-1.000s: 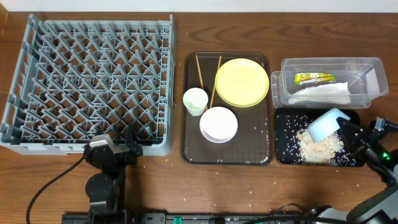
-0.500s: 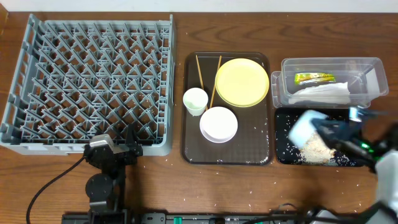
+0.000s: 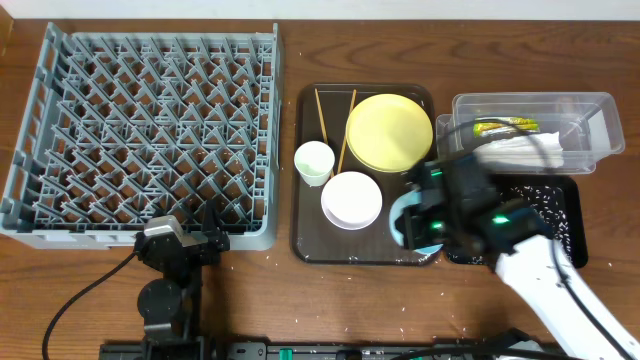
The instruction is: Sort waste into correct bins and load items into the dishwasher
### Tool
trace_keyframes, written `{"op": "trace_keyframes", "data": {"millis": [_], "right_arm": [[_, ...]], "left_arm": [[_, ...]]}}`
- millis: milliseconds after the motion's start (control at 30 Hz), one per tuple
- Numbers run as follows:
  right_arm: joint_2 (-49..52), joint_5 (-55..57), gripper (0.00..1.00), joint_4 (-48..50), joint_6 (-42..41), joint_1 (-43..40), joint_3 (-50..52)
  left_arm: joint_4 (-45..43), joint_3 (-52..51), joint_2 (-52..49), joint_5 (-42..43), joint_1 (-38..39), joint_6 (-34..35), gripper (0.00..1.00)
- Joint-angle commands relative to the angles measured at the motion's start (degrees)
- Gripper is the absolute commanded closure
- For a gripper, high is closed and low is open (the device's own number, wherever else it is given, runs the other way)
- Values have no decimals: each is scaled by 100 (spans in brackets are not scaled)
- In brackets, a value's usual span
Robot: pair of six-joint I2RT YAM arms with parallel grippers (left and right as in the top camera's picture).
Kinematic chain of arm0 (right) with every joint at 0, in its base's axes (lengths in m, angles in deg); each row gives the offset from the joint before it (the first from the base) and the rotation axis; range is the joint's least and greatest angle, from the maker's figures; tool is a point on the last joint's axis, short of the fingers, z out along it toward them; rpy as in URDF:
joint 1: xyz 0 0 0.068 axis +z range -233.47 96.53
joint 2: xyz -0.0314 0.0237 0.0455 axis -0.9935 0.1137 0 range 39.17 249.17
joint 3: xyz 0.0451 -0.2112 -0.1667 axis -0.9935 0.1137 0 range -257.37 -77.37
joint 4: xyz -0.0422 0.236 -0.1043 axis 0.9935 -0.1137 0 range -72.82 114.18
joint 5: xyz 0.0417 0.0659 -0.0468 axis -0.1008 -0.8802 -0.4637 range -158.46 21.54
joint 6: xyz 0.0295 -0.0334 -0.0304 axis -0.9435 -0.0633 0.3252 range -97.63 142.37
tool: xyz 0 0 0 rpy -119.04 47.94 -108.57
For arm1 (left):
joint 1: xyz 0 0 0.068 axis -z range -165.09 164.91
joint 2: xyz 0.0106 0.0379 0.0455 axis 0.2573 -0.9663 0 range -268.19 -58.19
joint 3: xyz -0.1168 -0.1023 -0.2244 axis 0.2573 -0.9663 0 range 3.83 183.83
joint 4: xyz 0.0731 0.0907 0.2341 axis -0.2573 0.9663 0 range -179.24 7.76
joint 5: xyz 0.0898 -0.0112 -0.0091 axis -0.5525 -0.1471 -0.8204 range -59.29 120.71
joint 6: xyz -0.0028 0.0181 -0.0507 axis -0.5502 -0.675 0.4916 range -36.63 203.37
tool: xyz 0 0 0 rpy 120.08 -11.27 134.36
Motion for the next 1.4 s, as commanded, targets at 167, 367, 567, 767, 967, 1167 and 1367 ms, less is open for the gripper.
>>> {"op": "trace_keyframes", "data": {"millis": [167, 367, 567, 767, 967, 1167, 1367], "right_arm": [[1635, 1639, 98, 337, -433, 1075, -59], [1816, 1488, 89, 428, -162, 1073, -199], [1687, 1294, 57, -7, 35, 1073, -1209], [1685, 1355, 20, 234, -101, 986, -2299], [2177, 1405, 18, 520, -492, 901, -2579], [2957, 1478, 25, -245, -592, 820, -2599], [3366, 1506, 33, -225, -656, 734, -2599]], "left_arm": [[103, -170, 28, -50, -24, -76, 10], [103, -170, 28, -50, -24, -76, 9], [103, -170, 28, -50, -24, -74, 9], [103, -170, 28, -50, -24, -76, 10], [103, -170, 28, -50, -24, -76, 10], [103, -170, 28, -50, -24, -76, 10], [103, -170, 28, -50, -24, -76, 10]]}}
